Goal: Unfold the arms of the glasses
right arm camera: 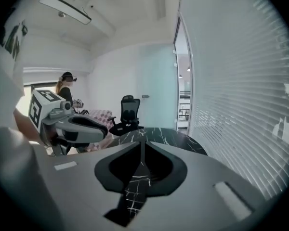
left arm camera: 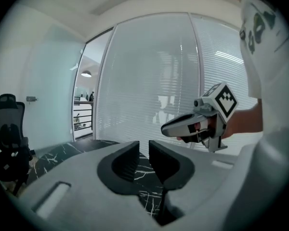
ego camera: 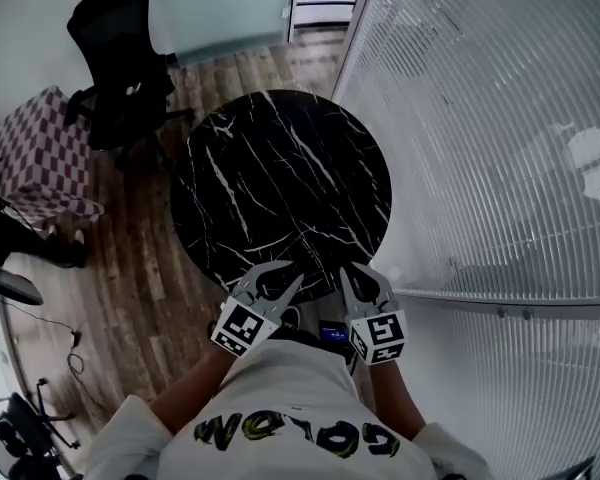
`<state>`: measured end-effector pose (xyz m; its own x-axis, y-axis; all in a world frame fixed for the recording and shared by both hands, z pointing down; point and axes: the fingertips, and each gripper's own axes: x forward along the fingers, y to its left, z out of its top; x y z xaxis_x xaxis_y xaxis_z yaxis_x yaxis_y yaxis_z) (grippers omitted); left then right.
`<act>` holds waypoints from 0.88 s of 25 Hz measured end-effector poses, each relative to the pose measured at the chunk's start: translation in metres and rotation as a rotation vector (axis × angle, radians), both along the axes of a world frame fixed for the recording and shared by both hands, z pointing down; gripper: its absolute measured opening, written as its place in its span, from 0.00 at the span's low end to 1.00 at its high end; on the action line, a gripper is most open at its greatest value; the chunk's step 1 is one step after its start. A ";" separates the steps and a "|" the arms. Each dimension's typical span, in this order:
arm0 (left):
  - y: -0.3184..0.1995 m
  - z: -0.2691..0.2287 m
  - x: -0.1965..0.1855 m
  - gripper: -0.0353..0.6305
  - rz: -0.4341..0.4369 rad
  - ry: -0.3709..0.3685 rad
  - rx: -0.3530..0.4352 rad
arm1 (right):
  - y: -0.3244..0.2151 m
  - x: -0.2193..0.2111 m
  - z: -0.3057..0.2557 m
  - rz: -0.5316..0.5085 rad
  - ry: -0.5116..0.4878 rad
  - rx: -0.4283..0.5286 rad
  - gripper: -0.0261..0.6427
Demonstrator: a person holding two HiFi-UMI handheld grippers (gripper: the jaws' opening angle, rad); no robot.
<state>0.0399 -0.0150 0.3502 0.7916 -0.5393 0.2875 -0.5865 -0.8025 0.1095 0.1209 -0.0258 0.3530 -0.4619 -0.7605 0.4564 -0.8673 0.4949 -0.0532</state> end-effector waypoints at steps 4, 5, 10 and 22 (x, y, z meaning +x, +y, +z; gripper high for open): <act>0.009 -0.045 0.003 0.13 0.007 0.063 0.039 | 0.012 -0.018 -0.042 -0.030 -0.074 0.058 0.08; 0.011 -0.055 0.004 0.12 0.009 0.077 0.048 | 0.014 -0.022 -0.052 -0.039 -0.095 0.068 0.08; 0.020 -0.101 0.007 0.09 0.027 0.147 0.110 | 0.022 -0.036 -0.109 -0.060 -0.227 0.138 0.07; 0.024 -0.186 0.005 0.06 0.037 0.280 0.204 | 0.032 -0.055 -0.184 -0.144 -0.321 0.266 0.04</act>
<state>0.0452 0.0086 0.1647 0.8446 -0.5326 -0.0547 -0.5263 -0.8447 0.0972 0.0656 0.0057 0.1692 -0.6585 -0.7494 0.0695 -0.7486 0.6426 -0.1631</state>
